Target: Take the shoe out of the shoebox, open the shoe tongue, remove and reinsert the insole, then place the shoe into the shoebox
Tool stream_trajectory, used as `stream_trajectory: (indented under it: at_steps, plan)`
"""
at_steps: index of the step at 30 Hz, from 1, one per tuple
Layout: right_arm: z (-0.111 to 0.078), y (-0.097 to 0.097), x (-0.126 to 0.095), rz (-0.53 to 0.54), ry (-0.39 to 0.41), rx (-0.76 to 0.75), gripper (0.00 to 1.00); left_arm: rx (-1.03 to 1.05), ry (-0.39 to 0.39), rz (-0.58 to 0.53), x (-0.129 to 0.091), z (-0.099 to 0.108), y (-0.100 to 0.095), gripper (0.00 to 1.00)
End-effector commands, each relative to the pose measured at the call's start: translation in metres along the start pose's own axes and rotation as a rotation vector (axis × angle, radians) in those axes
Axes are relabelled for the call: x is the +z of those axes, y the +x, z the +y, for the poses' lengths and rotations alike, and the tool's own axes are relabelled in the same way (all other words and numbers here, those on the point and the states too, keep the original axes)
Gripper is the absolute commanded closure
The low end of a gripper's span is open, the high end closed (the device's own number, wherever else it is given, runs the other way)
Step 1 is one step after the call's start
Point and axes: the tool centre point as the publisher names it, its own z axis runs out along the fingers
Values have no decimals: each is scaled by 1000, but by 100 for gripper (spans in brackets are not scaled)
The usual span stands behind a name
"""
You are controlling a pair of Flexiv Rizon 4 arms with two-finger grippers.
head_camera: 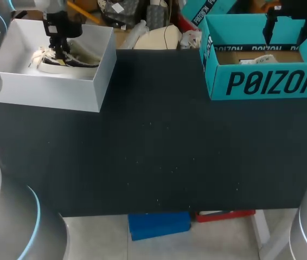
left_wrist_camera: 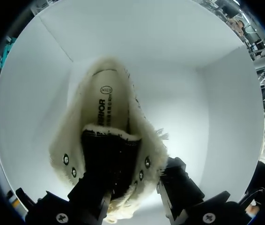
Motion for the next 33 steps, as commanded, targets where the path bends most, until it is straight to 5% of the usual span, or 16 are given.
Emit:
stream_trajectory:
  at_steps: [1,14,26,29,33]
  plan:
    - [1,0,0,0,1,0,0,-19,2,-145,1,0,25,62]
    - [1,0,0,0,1,0,0,-45,41,-240,-4,1,34,62]
    - [1,0,0,0,1,0,0,-35,64,-362,19,1,16,58]
    - [1,0,0,0,1,0,0,-34,69,-381,18,-1,12,60]
    - [1,0,0,0,1,0,0,-35,73,-386,20,-1,7,76]
